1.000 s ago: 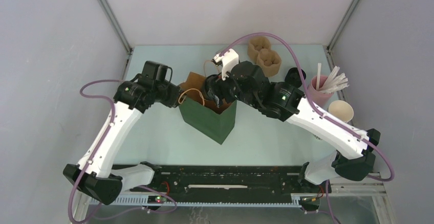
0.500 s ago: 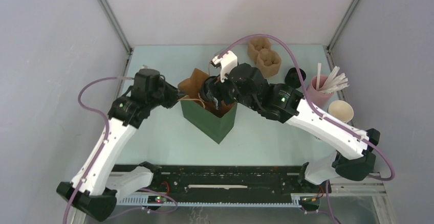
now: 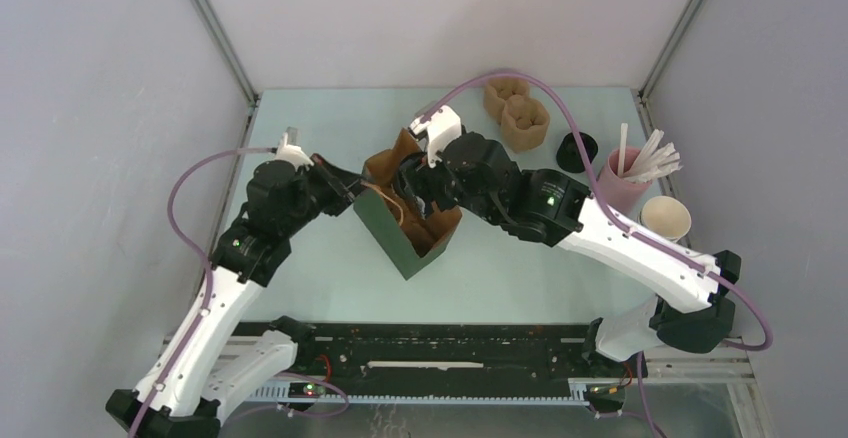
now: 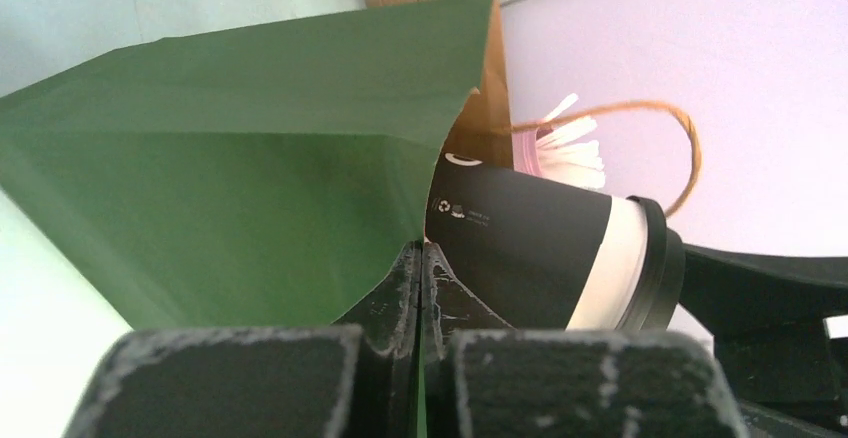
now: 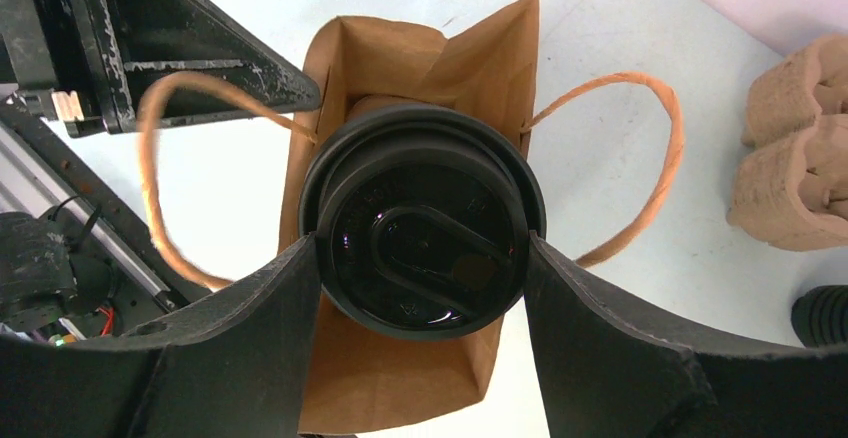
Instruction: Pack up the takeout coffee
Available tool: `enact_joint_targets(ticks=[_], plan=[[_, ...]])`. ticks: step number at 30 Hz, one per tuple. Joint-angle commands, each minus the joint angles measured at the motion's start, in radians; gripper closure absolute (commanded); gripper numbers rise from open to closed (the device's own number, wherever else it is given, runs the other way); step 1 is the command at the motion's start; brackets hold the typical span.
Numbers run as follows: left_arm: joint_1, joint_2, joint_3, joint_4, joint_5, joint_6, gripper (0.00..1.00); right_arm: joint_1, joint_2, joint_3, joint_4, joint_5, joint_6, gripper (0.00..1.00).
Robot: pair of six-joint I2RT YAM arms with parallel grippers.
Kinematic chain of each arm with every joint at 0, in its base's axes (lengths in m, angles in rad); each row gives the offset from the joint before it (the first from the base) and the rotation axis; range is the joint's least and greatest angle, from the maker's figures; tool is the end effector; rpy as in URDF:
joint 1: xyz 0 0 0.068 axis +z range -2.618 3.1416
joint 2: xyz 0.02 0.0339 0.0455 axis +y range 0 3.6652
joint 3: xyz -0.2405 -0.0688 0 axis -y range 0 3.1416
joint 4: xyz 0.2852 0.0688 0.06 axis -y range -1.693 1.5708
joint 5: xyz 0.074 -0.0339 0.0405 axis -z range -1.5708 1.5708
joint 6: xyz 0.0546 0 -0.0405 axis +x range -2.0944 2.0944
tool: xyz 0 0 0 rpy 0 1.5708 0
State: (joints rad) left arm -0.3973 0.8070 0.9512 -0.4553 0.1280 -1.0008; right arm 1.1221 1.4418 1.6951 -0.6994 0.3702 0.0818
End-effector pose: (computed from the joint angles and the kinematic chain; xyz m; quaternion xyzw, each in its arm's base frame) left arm 0.2272 -0.1029 0.3483 -0.2037 0.7812 -0.4178 0.4167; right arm 0.1752 0.3183 0.4277 -0.3281 0.7703 0.1684 0.5201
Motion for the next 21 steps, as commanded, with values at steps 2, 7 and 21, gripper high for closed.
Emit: enact_joint_targets(ticks=[2, 7, 21], plan=[[-0.009, 0.03, -0.007, 0.092, 0.152, 0.153, 1.0, 0.035, -0.002, -0.008, 0.06, 0.102, 0.002, 0.54], [-0.009, 0.087, 0.098, -0.078, 0.198, 0.164, 1.0, 0.043, 0.027, 0.018, 0.047, 0.074, 0.018, 0.54], [0.074, 0.316, 0.566, -0.7, 0.142, 0.08, 0.43, 0.02, 0.166, 0.291, -0.154, 0.021, 0.062, 0.54]])
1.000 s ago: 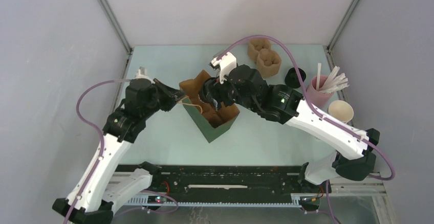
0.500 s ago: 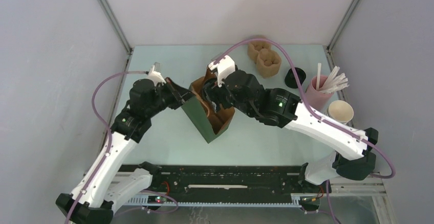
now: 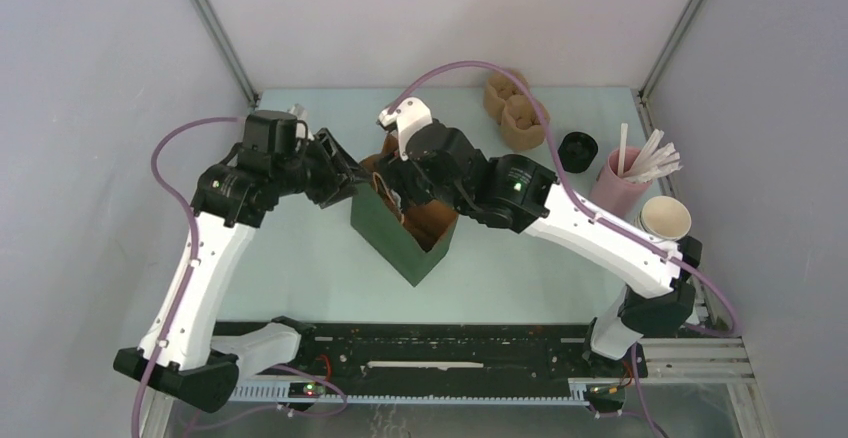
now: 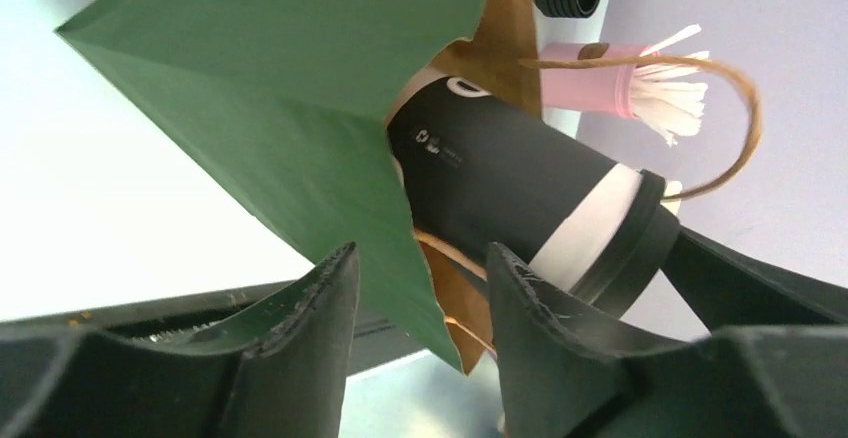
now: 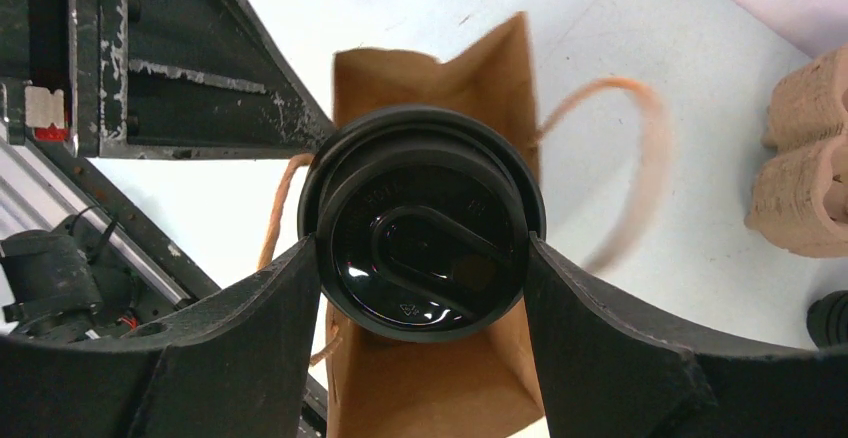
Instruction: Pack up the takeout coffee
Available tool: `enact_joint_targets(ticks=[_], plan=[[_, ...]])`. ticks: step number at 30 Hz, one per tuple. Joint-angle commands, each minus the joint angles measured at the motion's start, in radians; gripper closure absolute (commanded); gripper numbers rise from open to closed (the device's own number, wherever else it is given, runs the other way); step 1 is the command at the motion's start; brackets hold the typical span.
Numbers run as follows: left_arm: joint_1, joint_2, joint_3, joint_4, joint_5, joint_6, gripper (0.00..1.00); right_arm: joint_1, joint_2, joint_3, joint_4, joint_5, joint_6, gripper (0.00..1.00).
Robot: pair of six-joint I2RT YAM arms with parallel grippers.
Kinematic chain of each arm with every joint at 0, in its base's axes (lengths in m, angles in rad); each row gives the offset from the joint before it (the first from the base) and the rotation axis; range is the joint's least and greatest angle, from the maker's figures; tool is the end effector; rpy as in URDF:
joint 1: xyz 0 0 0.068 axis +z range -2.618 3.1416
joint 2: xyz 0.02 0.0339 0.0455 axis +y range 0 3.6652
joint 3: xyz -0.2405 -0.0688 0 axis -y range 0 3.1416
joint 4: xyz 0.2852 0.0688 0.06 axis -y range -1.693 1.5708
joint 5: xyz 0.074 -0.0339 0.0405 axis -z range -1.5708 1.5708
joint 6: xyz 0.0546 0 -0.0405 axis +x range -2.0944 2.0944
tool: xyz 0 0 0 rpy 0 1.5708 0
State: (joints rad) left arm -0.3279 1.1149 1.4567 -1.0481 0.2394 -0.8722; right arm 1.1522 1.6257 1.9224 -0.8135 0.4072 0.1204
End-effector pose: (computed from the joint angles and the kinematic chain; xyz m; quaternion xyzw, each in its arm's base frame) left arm 0.2414 -0.0958 0.3991 -0.1941 0.8818 -0.3244 0.2820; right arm 0.1809 0.3533 0.4331 -0.3291 0.7865 0.1521 0.5000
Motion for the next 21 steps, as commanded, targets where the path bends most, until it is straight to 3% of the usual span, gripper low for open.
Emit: enact_joint_targets(ticks=[1, 6, 10, 12, 16, 21], plan=[[0.005, 0.01, 0.064, -0.102, 0.034, -0.072, 0.38, -0.015, -0.017, 0.067, -0.046, -0.019, 0.025, 0.54], [0.004, 0.037, 0.101, -0.13, 0.023, -0.238, 0.25, -0.047, -0.029, 0.085, -0.082, -0.038, 0.05, 0.55], [-0.004, 0.036, 0.041, -0.163, 0.056, -0.407, 0.3, -0.068, -0.041, 0.069, -0.081, -0.085, 0.05, 0.55], [-0.002, 0.04, 0.057, -0.265, 0.011, -0.471, 0.35, -0.071, -0.043, 0.065, -0.077, -0.095, 0.038, 0.55], [0.0, 0.014, 0.093, -0.37, -0.081, -0.547, 0.28, -0.081, -0.059, 0.046, -0.062, -0.125, 0.033, 0.55], [0.0, 0.005, 0.034, -0.378, -0.033, -0.623, 0.29, -0.093, -0.079, 0.009, -0.043, -0.159, 0.028, 0.55]])
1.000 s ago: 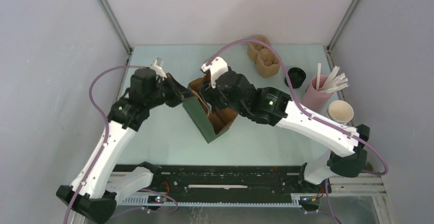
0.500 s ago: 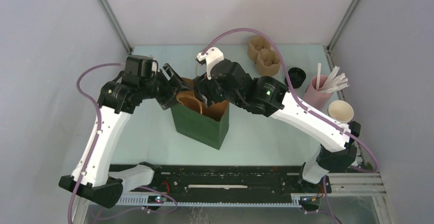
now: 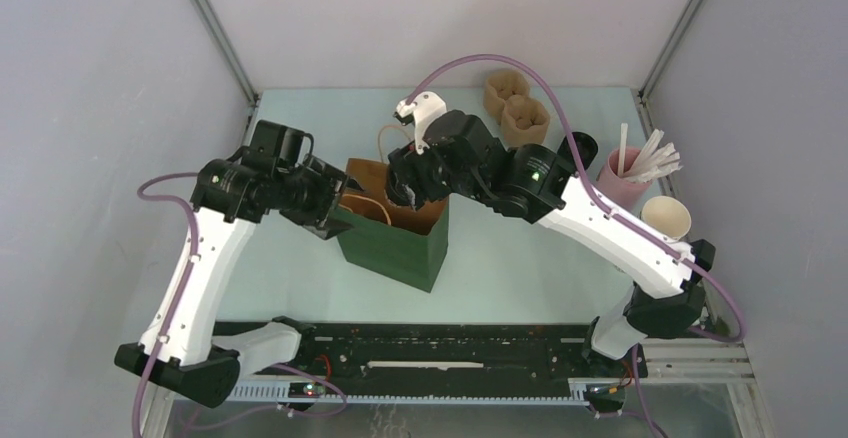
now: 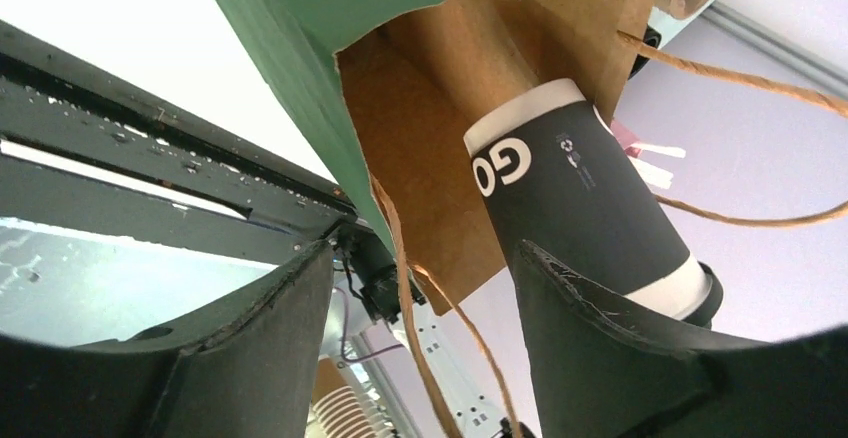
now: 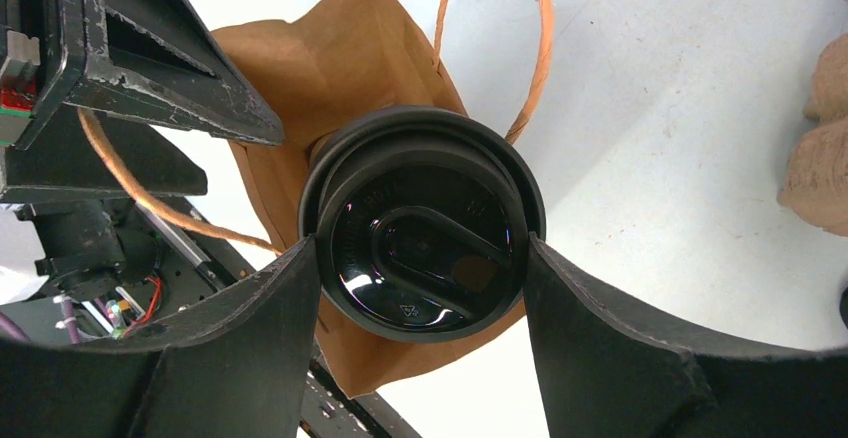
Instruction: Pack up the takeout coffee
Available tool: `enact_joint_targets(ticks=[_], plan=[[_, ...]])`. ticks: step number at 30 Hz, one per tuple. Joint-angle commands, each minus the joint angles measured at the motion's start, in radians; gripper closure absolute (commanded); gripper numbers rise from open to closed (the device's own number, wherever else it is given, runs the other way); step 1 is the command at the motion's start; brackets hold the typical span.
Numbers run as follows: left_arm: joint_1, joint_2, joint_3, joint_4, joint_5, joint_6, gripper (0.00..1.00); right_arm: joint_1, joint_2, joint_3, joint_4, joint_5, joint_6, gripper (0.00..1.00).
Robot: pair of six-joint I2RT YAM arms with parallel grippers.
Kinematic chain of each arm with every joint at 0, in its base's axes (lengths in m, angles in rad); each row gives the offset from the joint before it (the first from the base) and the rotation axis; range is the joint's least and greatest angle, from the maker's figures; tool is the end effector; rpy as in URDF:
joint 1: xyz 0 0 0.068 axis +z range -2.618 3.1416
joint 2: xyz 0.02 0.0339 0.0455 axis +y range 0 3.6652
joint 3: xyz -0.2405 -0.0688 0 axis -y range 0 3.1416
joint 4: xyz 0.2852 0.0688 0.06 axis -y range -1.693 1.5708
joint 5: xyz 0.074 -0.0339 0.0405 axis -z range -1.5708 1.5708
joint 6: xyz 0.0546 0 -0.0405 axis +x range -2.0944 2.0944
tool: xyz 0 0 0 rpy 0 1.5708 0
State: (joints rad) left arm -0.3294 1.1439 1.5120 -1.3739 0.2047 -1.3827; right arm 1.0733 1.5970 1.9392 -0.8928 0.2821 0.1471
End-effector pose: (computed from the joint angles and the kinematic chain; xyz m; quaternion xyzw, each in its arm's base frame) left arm 0.2170 -0.0859 0.3834 -0.4556 0.8402 -0.2737 0.1076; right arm 0.1959 0.3290 0.4400 -0.3246 0.8037 0.1765 0.4665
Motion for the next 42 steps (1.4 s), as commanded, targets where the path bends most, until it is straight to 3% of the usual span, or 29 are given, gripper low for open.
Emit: enact_joint_targets(ticks=[1, 8, 16, 20, 29, 36, 42], plan=[[0.001, -0.031, -0.027, -0.052, -0.007, -0.123, 0.29, -0.015, -0.05, -0.007, 0.038, -0.038, -0.003, 0.55], [0.011, 0.013, -0.047, -0.042, -0.053, -0.119, 0.35, -0.016, -0.053, -0.003, 0.048, -0.049, -0.023, 0.55], [0.018, 0.034, -0.08, -0.029, -0.086, -0.069, 0.56, -0.013, -0.046, 0.006, 0.045, -0.055, -0.032, 0.55], [0.018, 0.041, -0.082, -0.037, -0.092, -0.037, 0.61, -0.01, -0.045, 0.01, 0.042, -0.057, -0.033, 0.55], [0.018, 0.021, -0.056, -0.019, -0.126, 0.047, 0.81, 0.003, -0.04, 0.022, 0.041, -0.056, -0.046, 0.56], [0.018, -0.035, -0.076, 0.175, -0.041, 0.2, 1.0, 0.01, -0.04, 0.064, 0.019, -0.065, -0.047, 0.57], [-0.001, -0.129, -0.192, 0.451, 0.018, 0.299, 1.0, 0.019, -0.045, 0.09, 0.009, -0.06, -0.049, 0.58]])
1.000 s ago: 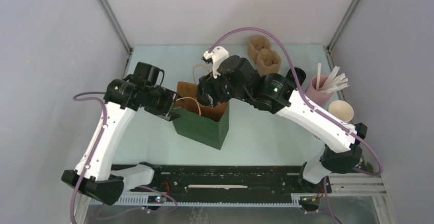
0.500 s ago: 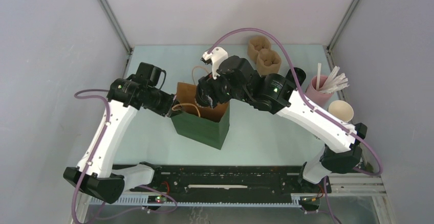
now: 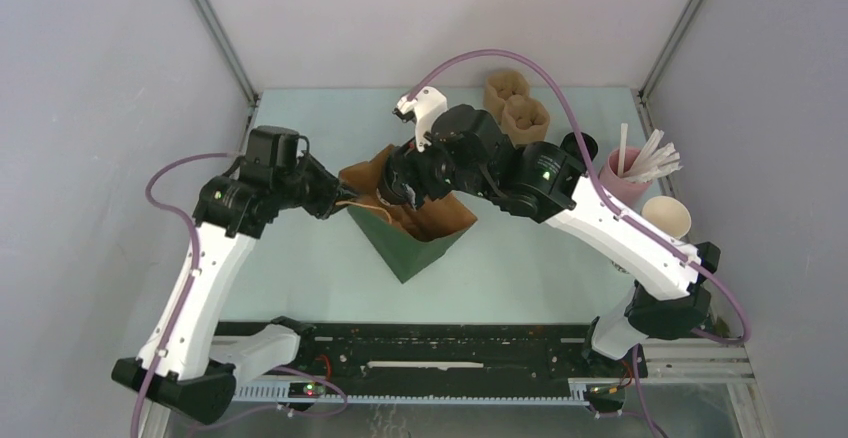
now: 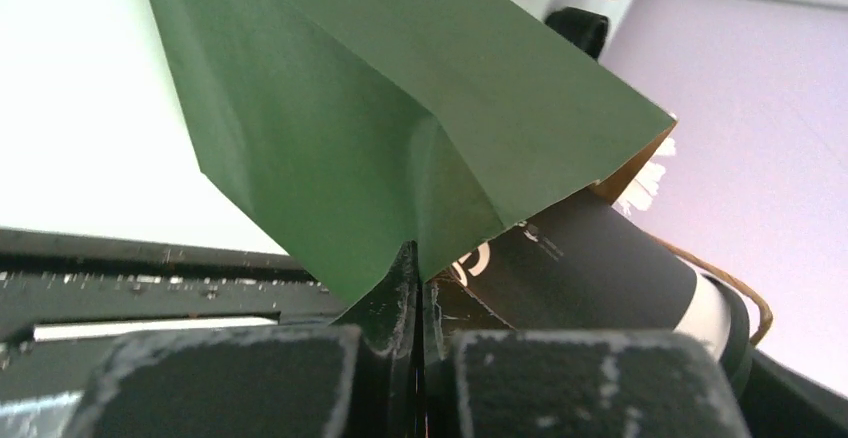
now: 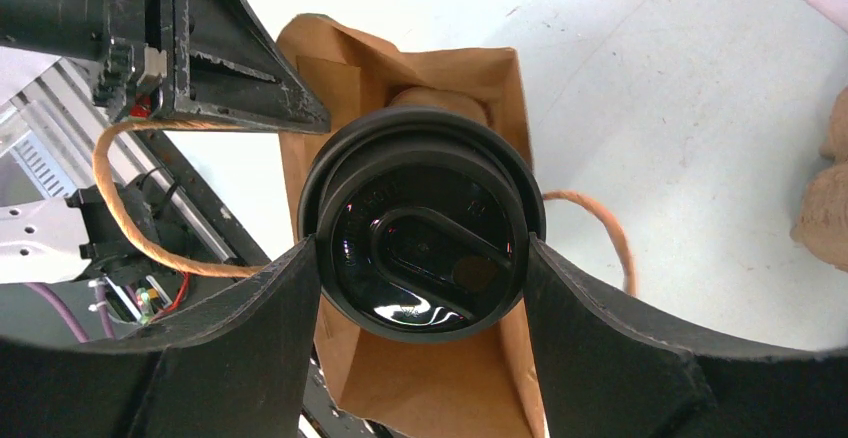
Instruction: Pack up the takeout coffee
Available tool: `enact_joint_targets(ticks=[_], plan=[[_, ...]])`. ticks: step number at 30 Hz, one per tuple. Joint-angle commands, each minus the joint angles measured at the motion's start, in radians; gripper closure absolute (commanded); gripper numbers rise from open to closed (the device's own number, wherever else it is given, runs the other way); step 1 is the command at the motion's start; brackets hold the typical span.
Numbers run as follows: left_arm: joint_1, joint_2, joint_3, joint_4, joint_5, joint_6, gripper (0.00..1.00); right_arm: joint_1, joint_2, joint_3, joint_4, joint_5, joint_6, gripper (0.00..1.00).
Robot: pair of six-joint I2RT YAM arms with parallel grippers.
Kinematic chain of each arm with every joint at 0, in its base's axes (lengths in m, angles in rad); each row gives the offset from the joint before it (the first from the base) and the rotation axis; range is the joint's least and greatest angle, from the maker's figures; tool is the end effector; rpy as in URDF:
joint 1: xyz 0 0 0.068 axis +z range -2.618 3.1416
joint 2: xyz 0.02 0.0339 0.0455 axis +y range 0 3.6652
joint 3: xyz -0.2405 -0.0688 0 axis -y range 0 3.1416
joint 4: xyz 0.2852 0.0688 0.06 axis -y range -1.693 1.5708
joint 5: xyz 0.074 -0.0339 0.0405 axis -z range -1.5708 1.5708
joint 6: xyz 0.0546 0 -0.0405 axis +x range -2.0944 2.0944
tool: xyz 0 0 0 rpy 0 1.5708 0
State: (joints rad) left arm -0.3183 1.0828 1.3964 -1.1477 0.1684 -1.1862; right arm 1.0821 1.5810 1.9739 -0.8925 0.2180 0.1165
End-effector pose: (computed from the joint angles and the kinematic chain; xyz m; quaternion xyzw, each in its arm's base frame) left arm 0.2307 -0.0856 0.3763 -0.3634 0.8562 -0.3024 0.2084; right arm 0.1863 0.3253 0.4576 -0.3477 0.7829 0.2089 0.4717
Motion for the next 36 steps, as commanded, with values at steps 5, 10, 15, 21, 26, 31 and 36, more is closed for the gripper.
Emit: enact_joint_targets(ticks=[5, 10, 15, 21, 26, 31, 36], plan=[[-0.046, -0.124, -0.187, 0.379, 0.067, 0.154, 1.0, 0.015, -0.032, 0.052, -0.019, 0.03, -0.023, 0.58], [-0.054, -0.135, -0.299, 0.536, 0.159, 0.078, 1.0, 0.039, -0.016, 0.054, -0.036, 0.058, -0.046, 0.58], [-0.056, -0.112, -0.296, 0.531, 0.189, 0.084, 1.0, 0.056, -0.021, 0.011, -0.046, 0.091, -0.049, 0.59], [-0.056, -0.099, -0.317, 0.544, 0.219, 0.065, 1.0, 0.079, -0.02, -0.088, -0.007, 0.124, -0.078, 0.61], [-0.054, -0.067, -0.284, 0.447, 0.247, 0.102, 1.0, 0.085, -0.019, -0.193, 0.051, 0.16, -0.114, 0.62], [-0.051, -0.031, -0.251, 0.345, 0.263, 0.155, 1.0, 0.086, 0.011, -0.22, 0.105, 0.166, -0.146, 0.61], [-0.048, -0.014, -0.225, 0.292, 0.264, 0.181, 1.0, 0.086, 0.044, -0.222, 0.134, 0.215, -0.155, 0.61]])
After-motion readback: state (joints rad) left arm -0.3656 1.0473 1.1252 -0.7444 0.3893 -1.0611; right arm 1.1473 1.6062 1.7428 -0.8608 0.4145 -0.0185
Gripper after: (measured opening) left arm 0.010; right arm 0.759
